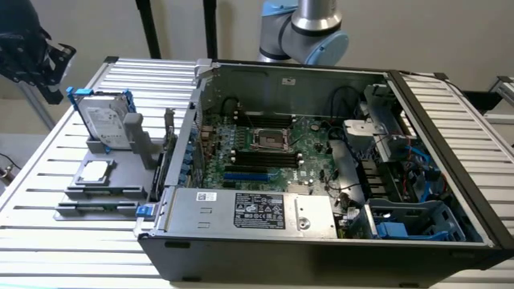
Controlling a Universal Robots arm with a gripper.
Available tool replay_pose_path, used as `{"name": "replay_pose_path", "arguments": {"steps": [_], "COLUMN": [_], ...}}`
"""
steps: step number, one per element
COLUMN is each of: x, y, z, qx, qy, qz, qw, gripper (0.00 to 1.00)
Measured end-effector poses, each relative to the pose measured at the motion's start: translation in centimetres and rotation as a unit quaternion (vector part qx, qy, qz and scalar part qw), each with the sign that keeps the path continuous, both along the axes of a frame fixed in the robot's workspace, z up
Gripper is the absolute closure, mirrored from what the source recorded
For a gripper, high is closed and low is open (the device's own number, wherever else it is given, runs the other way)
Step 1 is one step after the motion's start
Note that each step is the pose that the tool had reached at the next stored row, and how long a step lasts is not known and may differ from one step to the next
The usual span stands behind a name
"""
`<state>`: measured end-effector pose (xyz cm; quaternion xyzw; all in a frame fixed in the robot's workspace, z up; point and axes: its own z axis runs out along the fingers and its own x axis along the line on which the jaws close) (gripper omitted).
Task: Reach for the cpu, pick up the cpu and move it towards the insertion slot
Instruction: 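Pick up the cpu and move it towards the insertion slot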
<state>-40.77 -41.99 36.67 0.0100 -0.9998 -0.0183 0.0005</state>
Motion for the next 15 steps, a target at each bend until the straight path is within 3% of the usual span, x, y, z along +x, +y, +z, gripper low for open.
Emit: {"name": "replay_pose_path", "arguments": {"steps": [3, 11, 13, 15], "x": [0.0, 0.1, 0.1, 0.2], "y": [-0.48, -0.54, -0.54, -0.54], "z": [-0.54, -1.31, -1.32, -1.37], "qx": [0.0001, -0.0001, -0.0001, 0.0000], "qy": [-0.0002, 0.0027, 0.0027, 0.0032], "qz": [0.001, 0.008, 0.008, 0.008], "qw": [1.0000, 1.0000, 1.0000, 1.0000], "gripper": [0.89, 0.88, 0.76, 0.70]}}
